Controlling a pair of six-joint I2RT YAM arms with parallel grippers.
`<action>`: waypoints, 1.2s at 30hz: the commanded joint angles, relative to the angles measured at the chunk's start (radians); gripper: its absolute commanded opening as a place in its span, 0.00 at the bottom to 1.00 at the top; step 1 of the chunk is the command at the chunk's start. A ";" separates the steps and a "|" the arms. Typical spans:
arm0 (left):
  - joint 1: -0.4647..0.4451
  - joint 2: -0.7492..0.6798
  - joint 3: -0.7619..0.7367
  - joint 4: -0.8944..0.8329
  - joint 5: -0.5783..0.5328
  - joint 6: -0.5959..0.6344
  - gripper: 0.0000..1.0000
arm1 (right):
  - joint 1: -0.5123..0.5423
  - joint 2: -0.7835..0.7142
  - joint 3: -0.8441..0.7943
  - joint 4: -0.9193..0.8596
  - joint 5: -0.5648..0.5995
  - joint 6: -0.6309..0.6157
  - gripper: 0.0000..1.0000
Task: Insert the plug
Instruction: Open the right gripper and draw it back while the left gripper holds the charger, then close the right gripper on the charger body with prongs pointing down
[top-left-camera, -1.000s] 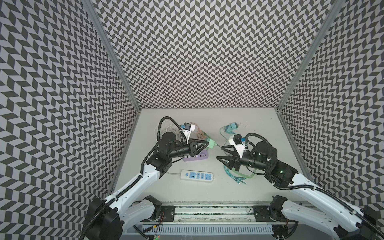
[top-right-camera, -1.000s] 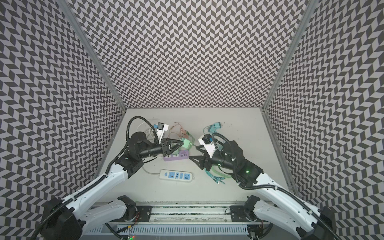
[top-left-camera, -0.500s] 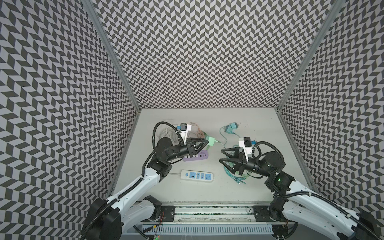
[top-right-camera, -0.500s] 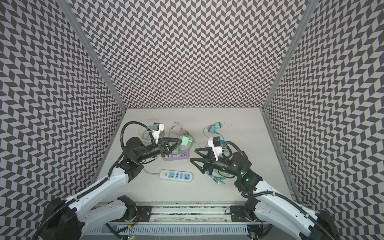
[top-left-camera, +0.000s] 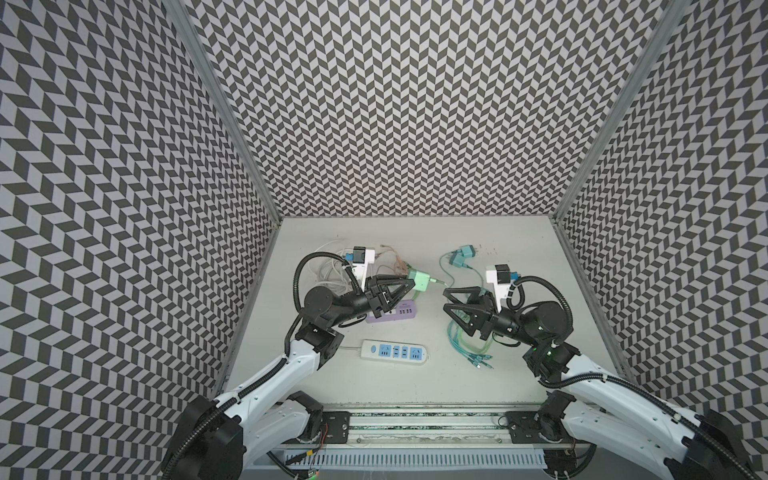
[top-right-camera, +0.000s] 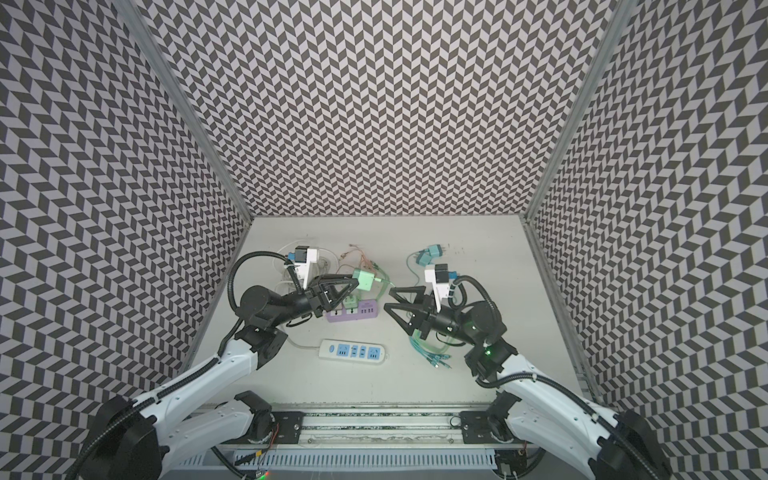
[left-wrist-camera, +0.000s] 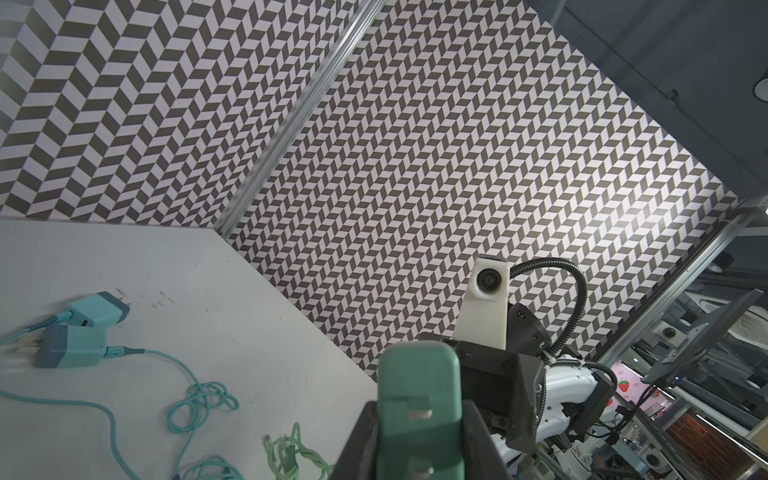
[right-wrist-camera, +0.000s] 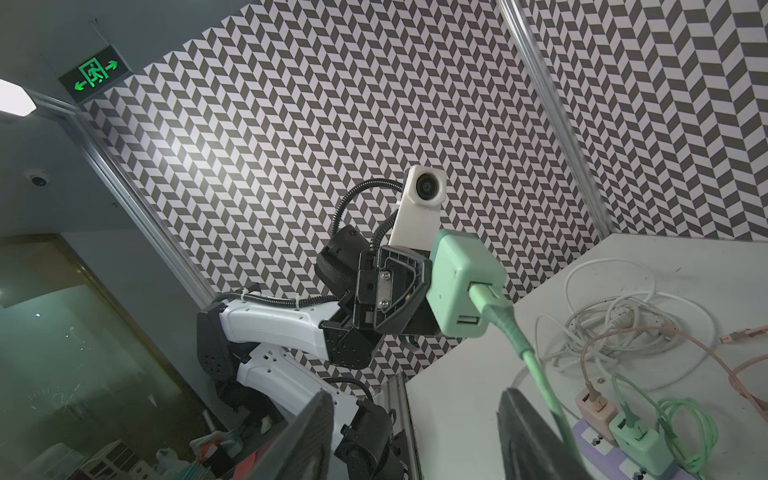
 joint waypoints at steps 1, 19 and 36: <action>-0.013 -0.009 -0.017 0.149 0.010 -0.065 0.00 | -0.004 0.022 0.013 0.099 -0.026 0.031 0.61; -0.096 0.035 -0.018 0.172 -0.032 -0.057 0.00 | -0.003 0.141 0.126 0.099 -0.109 0.008 0.60; -0.154 0.038 -0.013 0.130 -0.069 -0.007 0.00 | -0.003 0.166 0.159 0.153 -0.104 0.037 0.49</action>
